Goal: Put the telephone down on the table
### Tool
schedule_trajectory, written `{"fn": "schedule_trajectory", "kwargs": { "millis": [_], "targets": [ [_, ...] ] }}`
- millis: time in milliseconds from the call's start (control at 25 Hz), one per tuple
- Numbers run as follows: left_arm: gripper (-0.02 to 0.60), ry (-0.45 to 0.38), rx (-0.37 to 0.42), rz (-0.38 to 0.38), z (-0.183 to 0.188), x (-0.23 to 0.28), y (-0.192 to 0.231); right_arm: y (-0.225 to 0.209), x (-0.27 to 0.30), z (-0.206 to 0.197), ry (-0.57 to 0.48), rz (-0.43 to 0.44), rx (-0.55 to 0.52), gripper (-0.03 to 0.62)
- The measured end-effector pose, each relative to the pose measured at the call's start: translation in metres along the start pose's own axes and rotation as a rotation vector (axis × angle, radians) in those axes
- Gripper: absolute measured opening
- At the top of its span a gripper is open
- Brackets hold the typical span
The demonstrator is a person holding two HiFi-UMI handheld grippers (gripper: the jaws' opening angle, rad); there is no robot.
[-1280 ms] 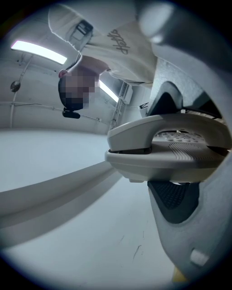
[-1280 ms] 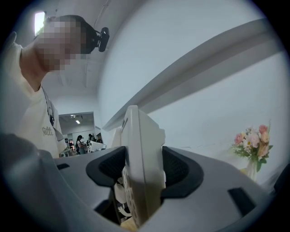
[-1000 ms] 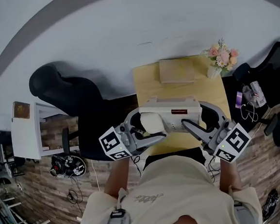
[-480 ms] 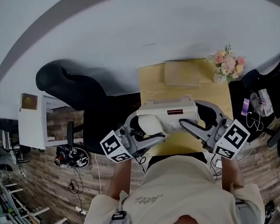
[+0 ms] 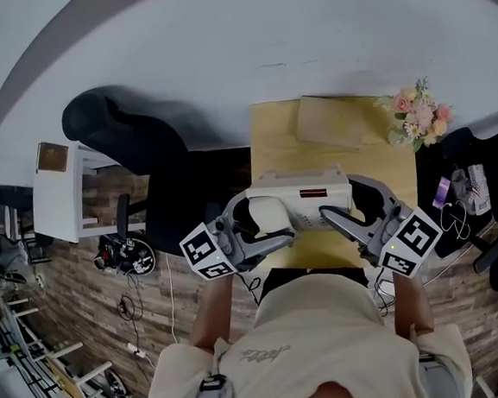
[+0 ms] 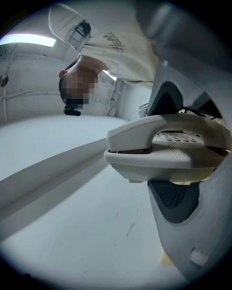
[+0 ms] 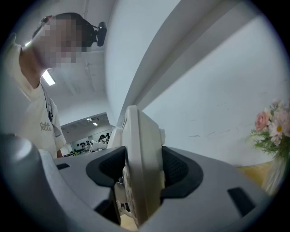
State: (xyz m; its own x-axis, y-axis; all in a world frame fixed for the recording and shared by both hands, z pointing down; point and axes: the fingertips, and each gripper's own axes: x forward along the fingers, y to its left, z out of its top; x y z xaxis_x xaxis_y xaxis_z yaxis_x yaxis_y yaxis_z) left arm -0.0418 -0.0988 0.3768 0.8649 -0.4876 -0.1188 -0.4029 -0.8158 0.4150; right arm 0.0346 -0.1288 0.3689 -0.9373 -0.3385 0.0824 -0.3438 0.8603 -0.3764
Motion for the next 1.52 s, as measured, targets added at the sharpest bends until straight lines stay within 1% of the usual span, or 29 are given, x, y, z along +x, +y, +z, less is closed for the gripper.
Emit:
{"fn": "schedule_trajectory", "kwargs": {
  "millis": [200,360,720,880,1040,1280,1520],
  "targets": [
    [0.419,0.019,-0.034,0.014,-0.019,-0.002,0.012,-0.011,0.005,-0.019,0.036,0.006,0.027,0.244],
    [0.419,0.032,-0.068,0.026,-0.034,-0.009,0.026,-0.02,0.013,-0.041,0.055,0.012,0.089,0.244],
    [0.419,0.047,-0.137,0.016,-0.065,-0.021,0.053,-0.035,0.029,-0.081,0.09,0.001,0.171,0.241],
    [0.419,0.072,-0.171,0.016,-0.085,-0.027,0.065,-0.044,0.035,-0.103,0.12,-0.011,0.203,0.241],
    [0.419,0.09,-0.217,0.017,-0.111,-0.032,0.08,-0.055,0.04,-0.13,0.159,-0.029,0.238,0.241],
    [0.419,0.072,-0.297,0.023,-0.141,-0.041,0.107,-0.074,0.052,-0.166,0.18,-0.038,0.319,0.239],
    [0.419,0.093,-0.324,0.002,-0.159,-0.04,0.135,-0.096,0.063,-0.189,0.192,-0.052,0.365,0.238]
  ]
}}
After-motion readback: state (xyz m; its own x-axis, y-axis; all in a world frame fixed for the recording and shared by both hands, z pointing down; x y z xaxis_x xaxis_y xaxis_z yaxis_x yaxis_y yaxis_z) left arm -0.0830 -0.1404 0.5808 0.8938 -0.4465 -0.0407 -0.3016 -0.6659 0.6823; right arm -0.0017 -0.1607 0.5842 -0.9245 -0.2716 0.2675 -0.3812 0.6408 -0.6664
